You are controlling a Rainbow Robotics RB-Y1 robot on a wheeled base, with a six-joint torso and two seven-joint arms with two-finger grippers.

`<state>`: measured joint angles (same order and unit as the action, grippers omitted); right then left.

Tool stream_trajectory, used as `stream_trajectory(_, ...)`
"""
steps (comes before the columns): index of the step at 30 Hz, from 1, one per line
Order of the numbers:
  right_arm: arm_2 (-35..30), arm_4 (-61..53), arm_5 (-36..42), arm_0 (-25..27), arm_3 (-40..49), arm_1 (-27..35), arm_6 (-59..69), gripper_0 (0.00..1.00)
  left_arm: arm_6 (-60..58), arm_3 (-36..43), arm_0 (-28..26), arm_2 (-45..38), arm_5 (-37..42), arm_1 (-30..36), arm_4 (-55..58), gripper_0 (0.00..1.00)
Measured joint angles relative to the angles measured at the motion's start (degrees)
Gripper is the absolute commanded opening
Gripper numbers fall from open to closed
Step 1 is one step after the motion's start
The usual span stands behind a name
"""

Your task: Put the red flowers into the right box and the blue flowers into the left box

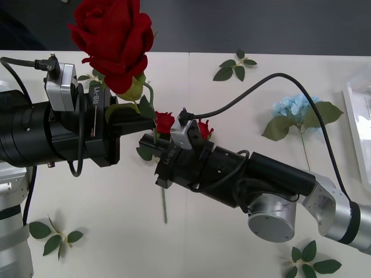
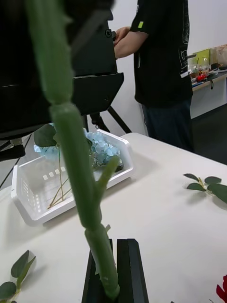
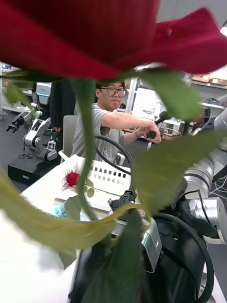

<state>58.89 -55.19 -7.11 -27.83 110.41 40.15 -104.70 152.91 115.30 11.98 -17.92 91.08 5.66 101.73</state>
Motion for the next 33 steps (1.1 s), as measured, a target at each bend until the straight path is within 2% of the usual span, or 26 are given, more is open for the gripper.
stream_trajectory(1, 0.0, -0.1, 0.0, 0.0, 0.0, 0.0, 0.0, 0.0, 0.0, 0.0, 0.0, 0.0, 0.0, 0.0, 0.0, 1.0)
stream_trajectory(14, 0.0, -0.2, -0.1, 0.0, 0.0, 0.1, 0.0, 0.0, 0.0, 0.0, 0.0, 0.0, 0.0, 0.0, 0.0, 1.0)
stream_trajectory(21, -0.4, -2.2, -1.6, 0.0, 0.9, 4.5, 0.0, 0.0, 0.0, 0.0, 0.0, 0.0, 0.0, 0.0, 0.0, 1.0)
stream_trajectory(24, -2.3, -2.2, -1.2, 0.0, 3.3, 8.0, 1.6, 0.0, 0.0, 0.0, 0.0, 0.0, 0.0, 0.0, 0.0, 1.0)
stream_trajectory(28, -6.4, -3.2, 3.3, 0.0, 7.1, 11.9, 7.4, 0.0, 0.0, -1.0, -1.2, 0.0, -0.4, -0.1, -0.7, 1.0)
stream_trajectory(33, -13.8, -3.6, 8.3, 1.4, 10.6, 13.9, 11.4, 0.0, 0.0, -1.0, -3.3, 0.9, -7.9, 0.5, -0.7, 1.0)
